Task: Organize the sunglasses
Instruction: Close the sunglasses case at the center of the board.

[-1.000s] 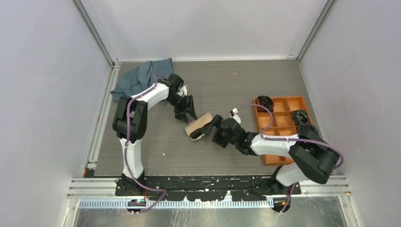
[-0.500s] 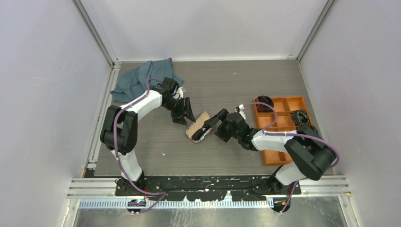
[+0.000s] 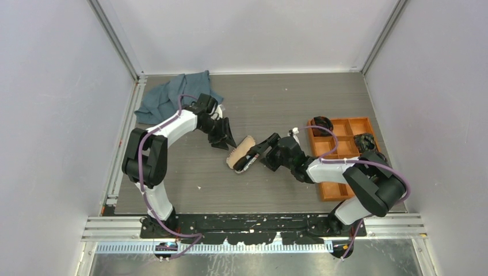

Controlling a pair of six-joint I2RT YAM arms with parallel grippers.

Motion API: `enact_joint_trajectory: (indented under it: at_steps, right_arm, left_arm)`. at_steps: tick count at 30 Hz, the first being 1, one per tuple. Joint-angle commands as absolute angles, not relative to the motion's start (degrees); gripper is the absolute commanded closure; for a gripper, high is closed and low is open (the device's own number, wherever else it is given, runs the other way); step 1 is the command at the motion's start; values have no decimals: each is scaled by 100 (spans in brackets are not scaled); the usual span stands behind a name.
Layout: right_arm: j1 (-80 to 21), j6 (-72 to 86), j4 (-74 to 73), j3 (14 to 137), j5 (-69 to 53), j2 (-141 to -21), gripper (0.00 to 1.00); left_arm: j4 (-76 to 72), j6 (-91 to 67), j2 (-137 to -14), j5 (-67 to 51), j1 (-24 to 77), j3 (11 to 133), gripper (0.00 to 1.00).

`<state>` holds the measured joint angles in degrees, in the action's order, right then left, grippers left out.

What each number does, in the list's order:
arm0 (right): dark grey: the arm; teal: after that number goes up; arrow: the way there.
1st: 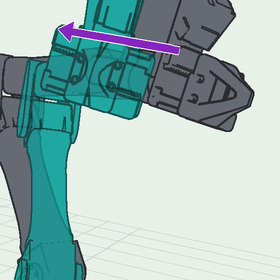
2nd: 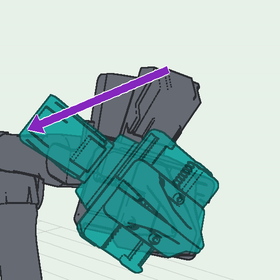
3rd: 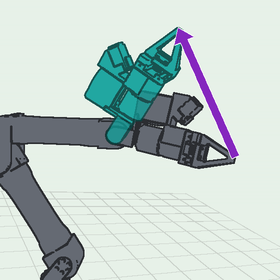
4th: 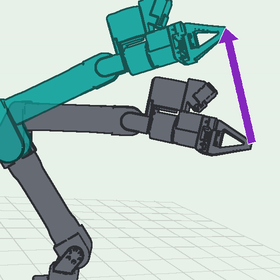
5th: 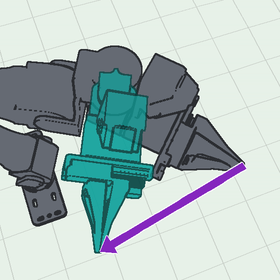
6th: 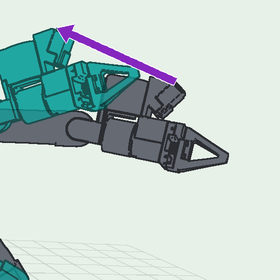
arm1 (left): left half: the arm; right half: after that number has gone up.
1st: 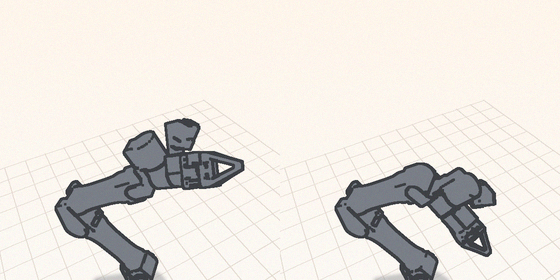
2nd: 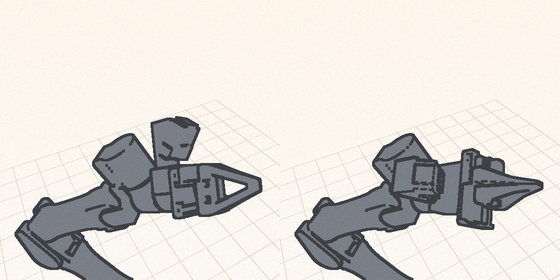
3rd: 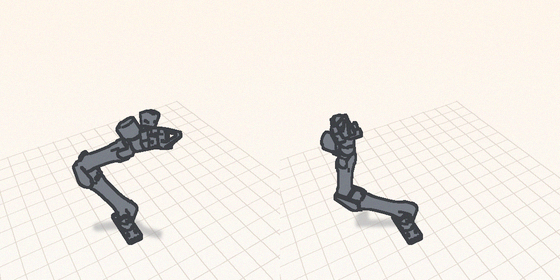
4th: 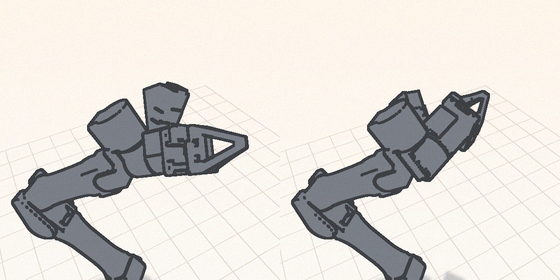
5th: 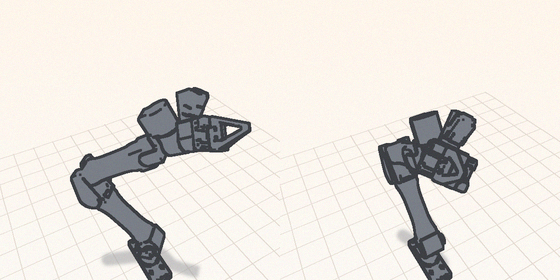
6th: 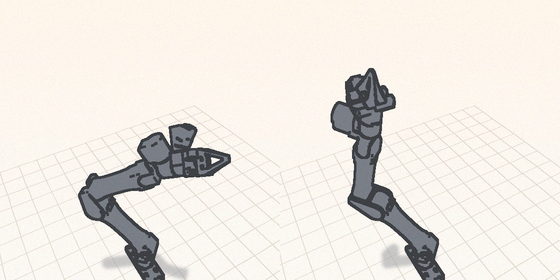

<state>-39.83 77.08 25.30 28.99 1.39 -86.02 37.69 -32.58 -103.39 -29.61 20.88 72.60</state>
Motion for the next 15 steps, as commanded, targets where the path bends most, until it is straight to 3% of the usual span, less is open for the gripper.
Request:
enact_joint_trajectory:
  at_steps: [1, 10, 15]
  right_arm:
    - [-3977, 7835, 2913, 2846, 136, -8699, 25]
    - [-3973, 7970, 3289, 2824, 79, -8995, 45]
    - [-3974, 7981, 3318, 2778, 85, -8963, 49]
  left_arm:
    - [3494, -3265, -10248, -3062, 2095, 7280, 61]
    - [3441, -3274, -10336, -3131, 2192, 7286, 74]
    - [3384, -3319, -10372, -3181, 2254, 7277, 77]
